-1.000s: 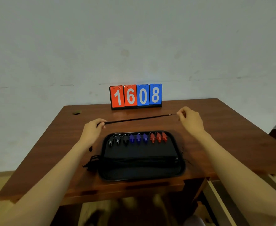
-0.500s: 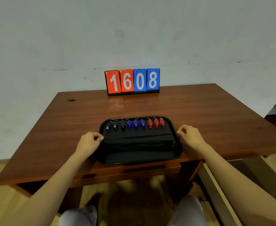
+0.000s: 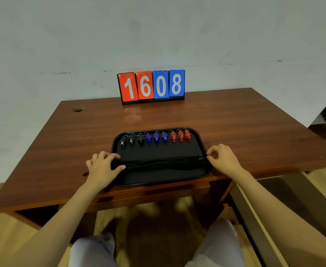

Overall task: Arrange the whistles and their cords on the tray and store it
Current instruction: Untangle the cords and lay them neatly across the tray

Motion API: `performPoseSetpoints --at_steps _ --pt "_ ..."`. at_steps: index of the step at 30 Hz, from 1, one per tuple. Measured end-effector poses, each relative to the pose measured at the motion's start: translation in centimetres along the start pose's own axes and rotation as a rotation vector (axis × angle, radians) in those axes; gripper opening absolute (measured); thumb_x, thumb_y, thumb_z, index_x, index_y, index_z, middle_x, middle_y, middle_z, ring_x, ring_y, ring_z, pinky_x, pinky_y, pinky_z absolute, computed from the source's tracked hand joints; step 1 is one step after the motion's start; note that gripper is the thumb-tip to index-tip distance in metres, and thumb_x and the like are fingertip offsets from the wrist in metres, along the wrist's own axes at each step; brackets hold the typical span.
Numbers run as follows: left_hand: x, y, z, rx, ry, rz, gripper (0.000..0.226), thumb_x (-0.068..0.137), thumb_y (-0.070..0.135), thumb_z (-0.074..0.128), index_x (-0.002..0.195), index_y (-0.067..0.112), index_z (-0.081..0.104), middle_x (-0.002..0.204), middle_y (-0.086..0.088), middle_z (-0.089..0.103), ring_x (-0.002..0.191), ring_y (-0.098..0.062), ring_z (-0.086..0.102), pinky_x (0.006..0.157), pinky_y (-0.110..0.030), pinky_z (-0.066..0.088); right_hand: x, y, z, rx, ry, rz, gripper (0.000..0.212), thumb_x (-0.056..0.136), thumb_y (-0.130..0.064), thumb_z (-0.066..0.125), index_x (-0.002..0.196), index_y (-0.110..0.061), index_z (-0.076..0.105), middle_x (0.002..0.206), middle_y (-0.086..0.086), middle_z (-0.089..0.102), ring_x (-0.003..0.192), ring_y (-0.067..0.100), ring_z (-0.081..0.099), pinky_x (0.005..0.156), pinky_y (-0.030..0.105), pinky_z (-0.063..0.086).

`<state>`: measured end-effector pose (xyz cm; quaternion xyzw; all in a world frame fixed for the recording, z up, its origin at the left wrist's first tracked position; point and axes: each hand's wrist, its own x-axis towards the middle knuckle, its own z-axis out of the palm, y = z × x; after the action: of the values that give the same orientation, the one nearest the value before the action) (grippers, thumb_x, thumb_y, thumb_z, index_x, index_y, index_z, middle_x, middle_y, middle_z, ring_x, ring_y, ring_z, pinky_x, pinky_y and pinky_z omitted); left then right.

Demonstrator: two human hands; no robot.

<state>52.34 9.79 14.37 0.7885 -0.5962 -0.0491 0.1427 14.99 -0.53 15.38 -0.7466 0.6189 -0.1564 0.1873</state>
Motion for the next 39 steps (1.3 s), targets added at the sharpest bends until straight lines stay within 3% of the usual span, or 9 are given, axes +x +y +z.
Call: performPoseSetpoints --at_steps 4,8,13,21,30,32,34,36,39 --pt "0.2 0.2 0.2 0.035 0.029 0.240 0.058 0.085 0.045 0.061 0.137 0.022 0.046 0.139 -0.002 0.043 0.135 -0.024 0.030 0.109 -0.042 0.021 -0.2 -1.1 0.3 -0.059 -0.011 -0.264 0.031 0.095 -0.024 0.052 0.125 -0.018 0.057 0.129 -0.001 0.054 0.131 0.019 0.039 0.108 0.033 0.032" --pt "1.0 1.1 0.8 0.135 -0.102 0.426 0.057 0.095 0.035 0.049 0.146 0.016 0.032 0.153 -0.001 0.030 0.144 -0.018 0.022 0.117 -0.035 0.015 0.0 -3.1 2.1 -0.192 -0.254 -0.437 0.049 0.101 -0.024 0.041 0.148 -0.020 0.030 0.155 -0.003 0.030 0.146 0.013 0.017 0.118 0.028 0.015" --pt "0.5 1.1 1.8 0.228 -0.243 0.424 0.049 0.102 0.026 0.033 0.149 0.018 0.022 0.157 0.003 0.020 0.146 -0.012 0.016 0.118 -0.030 0.014 0.5 -3.0 3.9 -0.357 -0.382 -0.460 0.051 0.103 -0.014 0.031 0.151 -0.020 0.018 0.159 -0.002 0.017 0.148 0.015 0.010 0.121 0.033 0.012" --pt "0.1 0.2 2.9 0.179 -0.246 0.382 0.060 0.097 -0.001 0.033 0.150 0.020 0.016 0.159 0.004 0.013 0.146 -0.011 0.011 0.118 -0.029 0.008 0.8 -2.1 3.6 -0.379 -0.387 -0.455 0.057 0.101 -0.004 0.030 0.152 -0.024 0.012 0.160 -0.005 0.011 0.149 0.015 0.006 0.120 0.036 0.007" --pt "-0.6 0.1 3.6 0.131 -0.087 0.400 0.049 0.100 0.012 0.040 0.147 0.018 0.029 0.155 0.000 0.026 0.146 -0.017 0.015 0.119 -0.035 0.007 0.3 -2.5 3.4 -0.385 -0.301 -0.480 0.054 0.101 -0.029 0.038 0.151 -0.027 0.017 0.158 -0.006 0.021 0.148 0.011 0.008 0.120 0.039 0.002" --pt "-0.7 0.2 3.7 0.121 -0.010 0.439 0.046 0.096 0.013 0.049 0.141 0.014 0.041 0.149 -0.004 0.038 0.143 -0.023 0.028 0.117 -0.039 0.015 0.2 -2.5 3.6 -0.357 -0.297 -0.474 0.052 0.101 -0.030 0.040 0.150 -0.026 0.022 0.157 -0.005 0.025 0.148 0.012 0.010 0.120 0.039 0.003" --pt "-1.1 0.8 3.9 0.058 0.129 0.514 0.036 0.091 0.021 0.058 0.126 0.012 0.059 0.130 -0.007 0.058 0.126 -0.029 0.051 0.108 -0.041 0.035 0.2 -2.6 3.7 -0.288 -0.255 -0.474 0.050 0.100 -0.032 0.042 0.148 -0.025 0.029 0.154 -0.005 0.032 0.147 0.013 0.015 0.120 0.038 0.006" --pt "-1.8 2.1 3.9 -0.072 0.166 0.569 0.037 0.091 0.043 0.049 0.111 0.018 0.067 0.111 0.002 0.065 0.109 -0.017 0.058 0.096 -0.033 0.042 0.3 -3.1 3.5 -0.217 -0.213 -0.460 0.047 0.100 -0.033 0.043 0.145 -0.023 0.036 0.150 -0.003 0.039 0.145 0.014 0.021 0.119 0.038 0.011" --pt "-2.6 4.1 4.4 -0.223 0.018 0.606 0.053 0.087 0.061 0.033 0.100 0.026 0.071 0.097 0.013 0.064 0.095 -0.002 0.047 0.085 -0.022 0.032 0.8 -4.0 3.2 -0.177 -0.166 -0.438 0.043 0.099 -0.029 0.045 0.141 -0.020 0.042 0.146 -0.001 0.044 0.142 0.016 0.029 0.119 0.038 0.019"
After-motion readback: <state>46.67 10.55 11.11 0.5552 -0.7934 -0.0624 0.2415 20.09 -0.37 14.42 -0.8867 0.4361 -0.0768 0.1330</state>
